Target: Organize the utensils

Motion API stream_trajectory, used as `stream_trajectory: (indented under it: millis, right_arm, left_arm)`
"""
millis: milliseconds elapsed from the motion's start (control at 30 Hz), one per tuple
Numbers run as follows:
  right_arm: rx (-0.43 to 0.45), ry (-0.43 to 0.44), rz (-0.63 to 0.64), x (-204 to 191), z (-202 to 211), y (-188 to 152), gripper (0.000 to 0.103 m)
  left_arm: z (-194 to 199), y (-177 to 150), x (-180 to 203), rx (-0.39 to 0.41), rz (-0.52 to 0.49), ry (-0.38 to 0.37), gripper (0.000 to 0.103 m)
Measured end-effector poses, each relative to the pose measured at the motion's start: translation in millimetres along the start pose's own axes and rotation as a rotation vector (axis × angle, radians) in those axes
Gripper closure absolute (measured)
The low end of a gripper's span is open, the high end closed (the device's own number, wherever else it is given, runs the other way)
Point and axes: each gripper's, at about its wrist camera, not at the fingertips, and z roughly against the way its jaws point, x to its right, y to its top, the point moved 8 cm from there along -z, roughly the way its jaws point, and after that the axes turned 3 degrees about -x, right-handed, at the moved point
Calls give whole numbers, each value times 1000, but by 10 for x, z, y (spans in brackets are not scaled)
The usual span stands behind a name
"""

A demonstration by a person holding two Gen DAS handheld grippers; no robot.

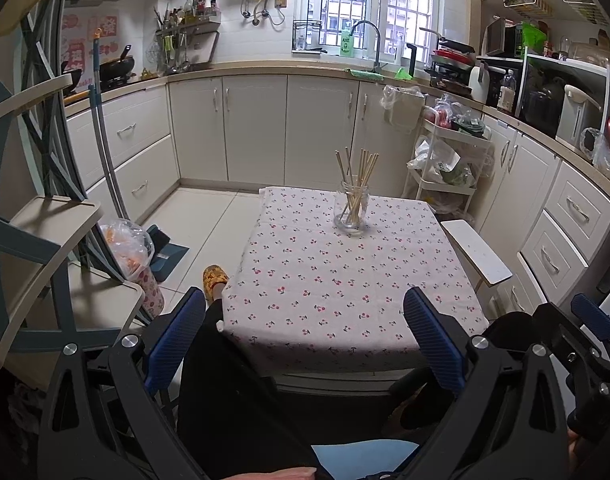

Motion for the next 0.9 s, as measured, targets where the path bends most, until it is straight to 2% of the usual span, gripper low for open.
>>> stream_trajectory:
  millis: [300, 367, 500, 900]
  right_arm:
    - [-4, 3, 0, -15, -10, -30, 7]
    - [-5, 3, -1, -26, -10, -40, 7]
    - [-4, 3, 0, -14, -8, -24, 7]
    - [-4, 3, 0, -43, -5, -48, 7]
  left_arm:
    - [-16, -15, -4, -10, 12, -7, 8]
    - [2, -27, -37, 4, 26, -24, 8]
    - [49, -18, -13, 27, 4, -7, 8]
    - [15, -21, -45, 6, 6, -31, 8]
